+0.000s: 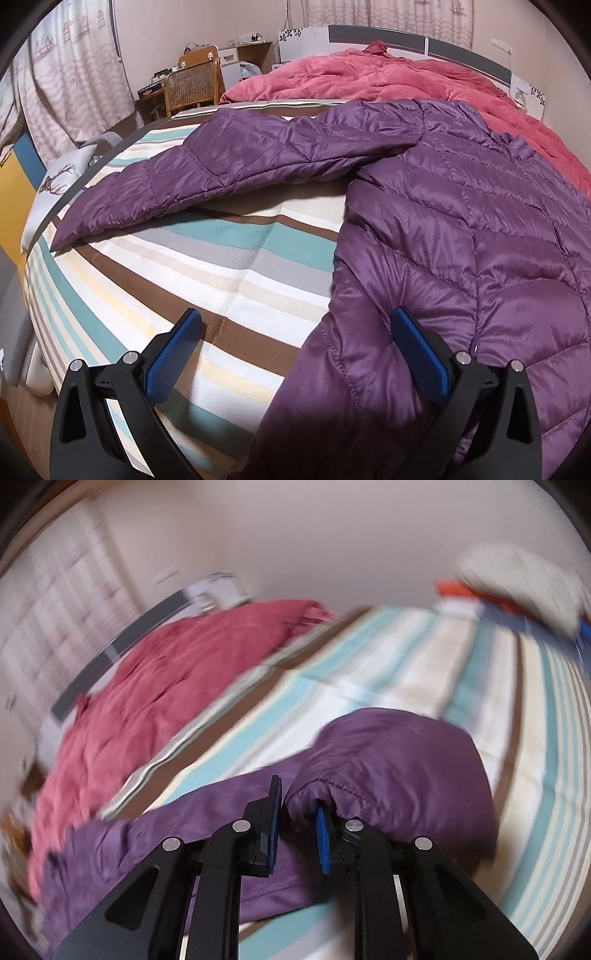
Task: Fold large clothes
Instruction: 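Reach down and pinch the jacket sleeve cuff with the right tool, then carry the held sleeve across the jacket body, then open the right tool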
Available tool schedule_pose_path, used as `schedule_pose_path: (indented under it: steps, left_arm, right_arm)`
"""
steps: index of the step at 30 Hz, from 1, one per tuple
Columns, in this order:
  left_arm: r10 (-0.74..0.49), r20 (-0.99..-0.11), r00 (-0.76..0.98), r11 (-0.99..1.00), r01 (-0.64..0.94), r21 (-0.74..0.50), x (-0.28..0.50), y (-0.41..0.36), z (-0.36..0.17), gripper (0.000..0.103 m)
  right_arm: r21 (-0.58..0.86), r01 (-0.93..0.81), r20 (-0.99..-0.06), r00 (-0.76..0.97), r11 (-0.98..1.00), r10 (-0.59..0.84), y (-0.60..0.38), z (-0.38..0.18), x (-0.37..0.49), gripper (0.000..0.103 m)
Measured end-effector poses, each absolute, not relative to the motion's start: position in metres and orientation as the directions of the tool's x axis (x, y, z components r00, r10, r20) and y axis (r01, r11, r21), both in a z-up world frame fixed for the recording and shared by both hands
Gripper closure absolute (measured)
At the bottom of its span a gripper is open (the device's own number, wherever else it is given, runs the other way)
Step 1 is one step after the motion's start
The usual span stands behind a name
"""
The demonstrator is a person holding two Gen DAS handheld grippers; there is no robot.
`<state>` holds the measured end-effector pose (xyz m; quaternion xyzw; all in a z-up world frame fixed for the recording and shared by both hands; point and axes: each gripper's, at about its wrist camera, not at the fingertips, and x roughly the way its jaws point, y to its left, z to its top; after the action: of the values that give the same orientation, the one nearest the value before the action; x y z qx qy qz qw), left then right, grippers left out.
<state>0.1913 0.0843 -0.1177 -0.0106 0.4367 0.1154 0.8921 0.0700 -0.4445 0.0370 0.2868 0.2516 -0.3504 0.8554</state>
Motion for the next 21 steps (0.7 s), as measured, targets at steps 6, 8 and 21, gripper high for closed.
schedule_pose_path:
  steps: [6,8,21]
  left_arm:
    - [0.165,-0.786,0.596,0.975,-0.217,0.040,0.191,0.089,-0.120,0.002]
    - [0.163,-0.785,0.598,0.975,-0.217,0.037,0.191,0.089,-0.120,0.002]
    - [0.160,-0.783,0.601,0.975,-0.218,0.032,0.191,0.089,-0.120,0.002]
  right_arm:
    - [0.152,0.586,-0.573,0.709,0.796,-0.411,-0.365,0.053,0.109,0.085]
    - [0.061,0.513,-0.548,0.734,0.856,-0.401,-0.334,0.056,0.122,0.085]
    - [-0.438,0.061,-0.491,0.820,0.897,-0.295,-0.171,0.033,0.169,0.096]
